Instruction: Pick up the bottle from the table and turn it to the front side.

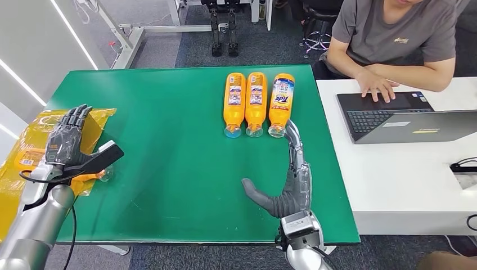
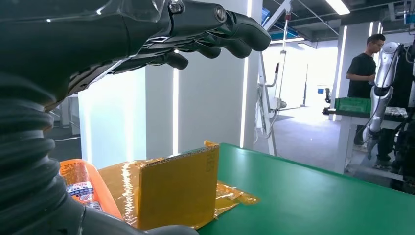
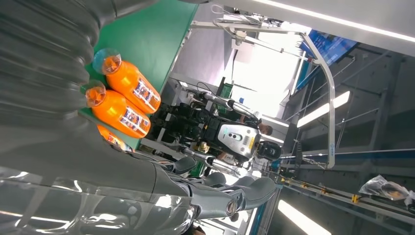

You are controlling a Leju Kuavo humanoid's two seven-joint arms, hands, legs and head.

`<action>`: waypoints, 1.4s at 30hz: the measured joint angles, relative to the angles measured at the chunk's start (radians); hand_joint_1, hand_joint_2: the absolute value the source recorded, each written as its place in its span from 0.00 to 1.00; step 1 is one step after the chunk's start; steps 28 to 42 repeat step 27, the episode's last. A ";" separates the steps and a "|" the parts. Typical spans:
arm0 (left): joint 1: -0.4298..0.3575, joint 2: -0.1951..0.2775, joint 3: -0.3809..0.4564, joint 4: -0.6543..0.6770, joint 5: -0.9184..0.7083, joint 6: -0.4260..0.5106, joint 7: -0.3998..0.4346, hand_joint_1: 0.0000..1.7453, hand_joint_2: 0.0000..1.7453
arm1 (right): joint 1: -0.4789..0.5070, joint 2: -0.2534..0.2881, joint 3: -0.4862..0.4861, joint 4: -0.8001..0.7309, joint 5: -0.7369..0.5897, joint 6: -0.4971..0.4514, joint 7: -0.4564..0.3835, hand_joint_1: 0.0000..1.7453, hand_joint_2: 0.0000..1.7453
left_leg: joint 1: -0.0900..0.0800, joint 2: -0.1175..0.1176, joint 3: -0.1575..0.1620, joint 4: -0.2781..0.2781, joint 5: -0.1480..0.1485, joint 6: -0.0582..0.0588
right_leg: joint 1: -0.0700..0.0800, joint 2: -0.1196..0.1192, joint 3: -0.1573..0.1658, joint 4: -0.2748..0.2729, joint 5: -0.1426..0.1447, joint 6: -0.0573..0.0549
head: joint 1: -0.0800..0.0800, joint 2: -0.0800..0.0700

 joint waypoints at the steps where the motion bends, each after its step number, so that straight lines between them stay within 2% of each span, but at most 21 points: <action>1: 0.003 -0.003 0.005 -0.005 0.013 0.008 -0.010 0.00 1.00 | 0.000 0.000 0.000 0.001 -0.003 -0.001 -0.001 0.00 1.00 | 0.000 0.000 0.000 0.000 0.000 0.000 | 0.000 0.000 0.000 0.000 0.000 0.000 | 0.000 0.000; 9: 0.040 -0.032 0.081 -0.095 0.271 0.126 -0.132 0.00 1.00 | -0.002 0.000 0.009 0.022 -0.033 -0.018 -0.016 0.00 1.00 | 0.000 0.000 -0.001 0.000 0.000 0.000 | 0.000 0.000 0.000 0.000 0.000 0.000 | 0.000 0.000; 15: 0.102 -0.069 0.112 -0.255 0.653 0.149 -0.173 0.00 1.00 | -0.010 0.000 0.026 0.043 -0.060 -0.020 -0.029 0.00 1.00 | 0.000 0.000 -0.001 0.000 0.000 0.000 | 0.000 0.000 -0.001 -0.001 0.000 0.000 | 0.000 0.000; 18: 0.136 -0.106 0.088 -0.375 0.826 0.137 -0.177 0.00 1.00 | -0.018 0.000 0.031 0.052 -0.079 -0.024 -0.044 0.00 1.00 | 0.000 -0.001 -0.002 0.000 0.000 0.001 | 0.000 -0.002 -0.001 -0.001 0.000 0.000 | 0.000 0.000; 21: 0.158 -0.151 0.055 -0.474 0.904 0.123 -0.181 0.00 1.00 | -0.032 0.000 0.036 0.060 -0.092 -0.032 -0.053 0.00 1.00 | 0.000 -0.002 -0.002 0.001 0.000 0.001 | 0.000 -0.003 -0.001 -0.001 0.000 0.001 | 0.000 0.000; 24: 0.174 -0.215 0.038 -0.560 0.992 0.061 -0.181 0.00 1.00 | -0.046 0.000 0.040 0.064 -0.108 -0.059 -0.059 0.00 1.00 | 0.000 -0.003 -0.003 0.002 0.000 0.001 | 0.000 -0.003 -0.001 -0.001 0.001 0.002 | 0.000 0.000; 27: 0.193 -0.288 0.026 -0.621 1.035 0.027 -0.181 0.00 1.00 | -0.056 0.000 0.047 0.063 -0.116 -0.088 -0.064 0.00 1.00 | 0.000 -0.003 -0.004 0.003 -0.001 0.002 | 0.000 -0.004 -0.001 -0.001 0.000 0.002 | 0.000 0.000; 42: 0.193 -0.288 0.026 -0.621 1.035 0.027 -0.181 0.00 1.00 | -0.056 0.000 0.047 0.063 -0.116 -0.088 -0.064 0.00 1.00 | 0.000 -0.003 -0.004 0.003 -0.001 0.002 | 0.000 -0.004 -0.001 -0.001 0.000 0.002 | 0.000 0.000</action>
